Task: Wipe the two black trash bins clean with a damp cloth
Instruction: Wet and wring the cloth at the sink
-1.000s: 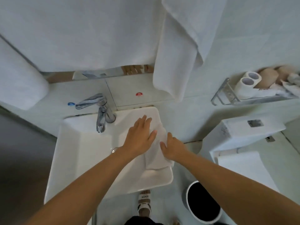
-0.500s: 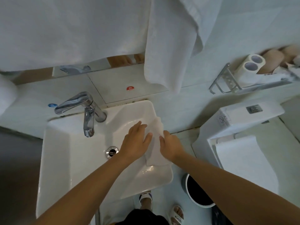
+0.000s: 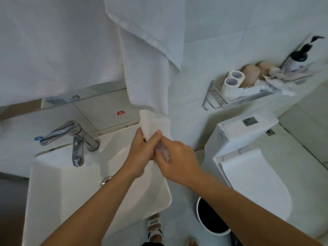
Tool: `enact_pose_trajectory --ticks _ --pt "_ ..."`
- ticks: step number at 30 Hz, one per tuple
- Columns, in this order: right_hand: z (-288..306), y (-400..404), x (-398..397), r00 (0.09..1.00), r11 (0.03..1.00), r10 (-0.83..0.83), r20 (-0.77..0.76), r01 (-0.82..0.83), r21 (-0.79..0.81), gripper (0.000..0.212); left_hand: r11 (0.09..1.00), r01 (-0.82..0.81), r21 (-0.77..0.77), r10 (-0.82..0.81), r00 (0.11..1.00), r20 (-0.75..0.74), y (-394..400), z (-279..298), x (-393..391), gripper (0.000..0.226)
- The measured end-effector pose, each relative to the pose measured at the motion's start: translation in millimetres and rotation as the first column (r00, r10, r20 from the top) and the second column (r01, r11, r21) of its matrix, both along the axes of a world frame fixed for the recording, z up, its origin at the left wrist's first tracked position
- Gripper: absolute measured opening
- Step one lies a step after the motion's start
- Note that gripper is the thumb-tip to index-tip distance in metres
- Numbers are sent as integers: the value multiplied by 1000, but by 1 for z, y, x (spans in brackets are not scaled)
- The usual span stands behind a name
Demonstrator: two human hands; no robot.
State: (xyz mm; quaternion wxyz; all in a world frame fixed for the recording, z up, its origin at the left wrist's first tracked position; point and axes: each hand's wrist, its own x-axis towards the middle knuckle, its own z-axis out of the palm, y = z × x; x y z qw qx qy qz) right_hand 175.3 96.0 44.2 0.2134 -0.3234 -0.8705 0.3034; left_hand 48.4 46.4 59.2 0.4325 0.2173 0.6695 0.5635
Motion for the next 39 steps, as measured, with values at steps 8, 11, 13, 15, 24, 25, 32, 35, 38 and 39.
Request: enact_pose_trajectory --ticks 8,11,13,15,24,25,32,35,38,39 --pt "4 59 36 841 593 -493 -222 138 -794 79 963 176 204 -182 983 11 3 33 -9 42" --pt "10 61 39 824 334 -444 -353 -214 -918 84 929 298 221 -301 953 -17 8 48 -5 45" --pt "15 57 44 798 181 -439 -414 -373 -910 83 920 336 201 -327 942 -78 12 57 -4 43" --pt "12 57 50 772 149 -430 -468 -451 -880 85 928 341 152 -309 930 -200 16 62 -6 37" --pt "21 62 41 795 544 -567 -213 167 -823 39 911 347 -225 -413 734 -539 20 40 -14 38" --pt "23 60 38 807 611 -564 -176 264 -746 41 919 312 -240 -394 724 -567 21 39 -7 40" --pt "31 48 40 915 769 -341 -217 139 -624 37 904 391 -176 -409 908 -87 32 53 41 52" --pt "34 50 59 951 812 -208 -227 39 -582 42 872 488 -48 -463 852 246 29 55 53 78" --pt "29 55 88 977 886 -176 -121 103 -451 50 825 562 60 -522 717 463 28 53 68 85" --pt "28 57 100 976 885 -189 -106 123 -449 48 805 591 51 -548 707 447 29 53 75 84"
